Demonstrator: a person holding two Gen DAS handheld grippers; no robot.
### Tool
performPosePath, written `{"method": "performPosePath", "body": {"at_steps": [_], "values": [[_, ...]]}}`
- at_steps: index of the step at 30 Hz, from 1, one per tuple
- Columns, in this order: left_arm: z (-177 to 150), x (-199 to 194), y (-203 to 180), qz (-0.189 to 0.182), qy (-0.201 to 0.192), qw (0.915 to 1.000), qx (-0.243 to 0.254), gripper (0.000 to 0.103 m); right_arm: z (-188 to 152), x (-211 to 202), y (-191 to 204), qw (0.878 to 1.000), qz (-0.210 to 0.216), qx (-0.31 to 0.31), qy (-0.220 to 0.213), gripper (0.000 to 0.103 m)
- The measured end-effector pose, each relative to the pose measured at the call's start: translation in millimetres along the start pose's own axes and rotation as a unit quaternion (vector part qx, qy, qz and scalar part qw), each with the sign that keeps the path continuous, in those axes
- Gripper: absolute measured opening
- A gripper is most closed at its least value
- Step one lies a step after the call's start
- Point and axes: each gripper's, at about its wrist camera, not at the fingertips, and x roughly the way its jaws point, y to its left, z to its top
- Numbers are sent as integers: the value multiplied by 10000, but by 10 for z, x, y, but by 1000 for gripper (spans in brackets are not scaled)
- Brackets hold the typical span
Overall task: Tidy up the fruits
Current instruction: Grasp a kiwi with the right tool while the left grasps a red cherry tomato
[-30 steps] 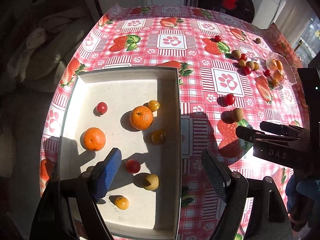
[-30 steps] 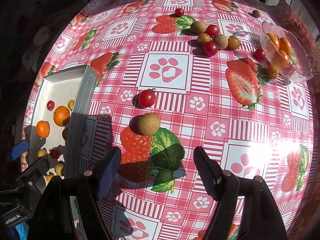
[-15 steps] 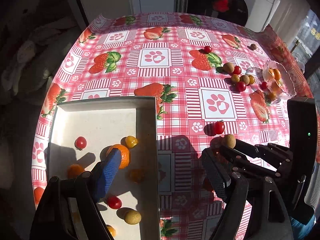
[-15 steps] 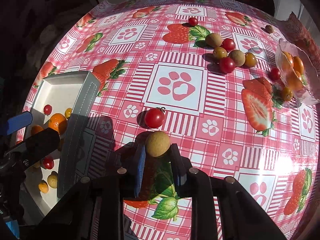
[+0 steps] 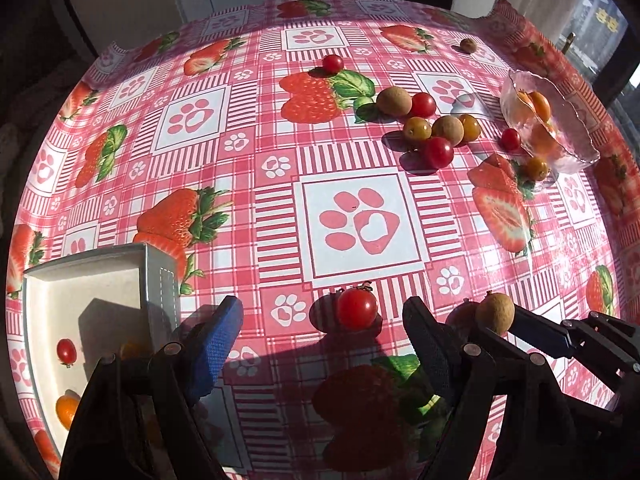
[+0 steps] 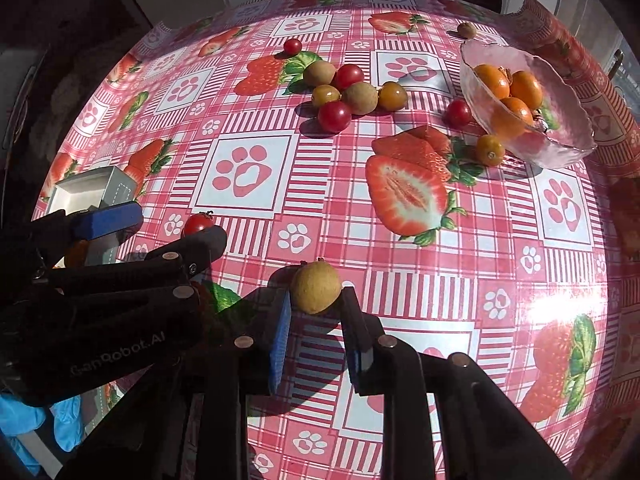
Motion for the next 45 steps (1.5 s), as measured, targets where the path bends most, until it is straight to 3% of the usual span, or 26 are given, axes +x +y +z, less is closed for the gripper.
{"method": "performPosePath", "body": {"at_steps": [1, 3, 4, 5, 6, 8, 13, 23, 32, 35, 38, 45], "values": [[2, 20, -11, 27, 13, 10000, -3, 82, -2, -1, -2, 10000, 9, 7, -2, 28], [-2, 65, -14, 11, 112, 9999, -13, 59, -2, 0, -6, 10000, 27, 28, -7, 28], [0, 49, -3, -44, 39, 10000, -74, 57, -4, -1, -12, 10000, 41, 41, -11, 28], [3, 52, -4, -86, 36, 9999, -67, 47, -5, -2, -16, 10000, 54, 52, -14, 28], [5, 45, -20, -102, 4, 9999, -16, 32, -4, -1, -18, 10000, 63, 56, -15, 28], [14, 38, -68, -140, 4, 9998, 104, 23, -7, -3, -23, 10000, 70, 56, -22, 28], [-9, 12, -22, -382, 72, 9992, -104, 22, -4, -2, -22, 9999, 94, 75, -12, 28], [-127, -272, 81, -452, -42, 9987, -252, 22, 2, -96, 10, 9994, 309, 136, 52, 28], [-191, -488, 408, -437, -203, 9974, -529, 22, 74, -222, 178, 9988, 489, 22, -8, 28], [-229, -505, 527, -385, -198, 9971, -621, 22, 97, -153, 174, 9989, 457, 9, 37, 28], [-270, -502, 609, -353, -189, 9969, -683, 22, 156, -63, 162, 9997, 217, -70, -32, 40], [-343, -519, 667, -394, -198, 9963, -740, 22, 347, 144, 93, 9999, -42, -67, -116, 41]]}}
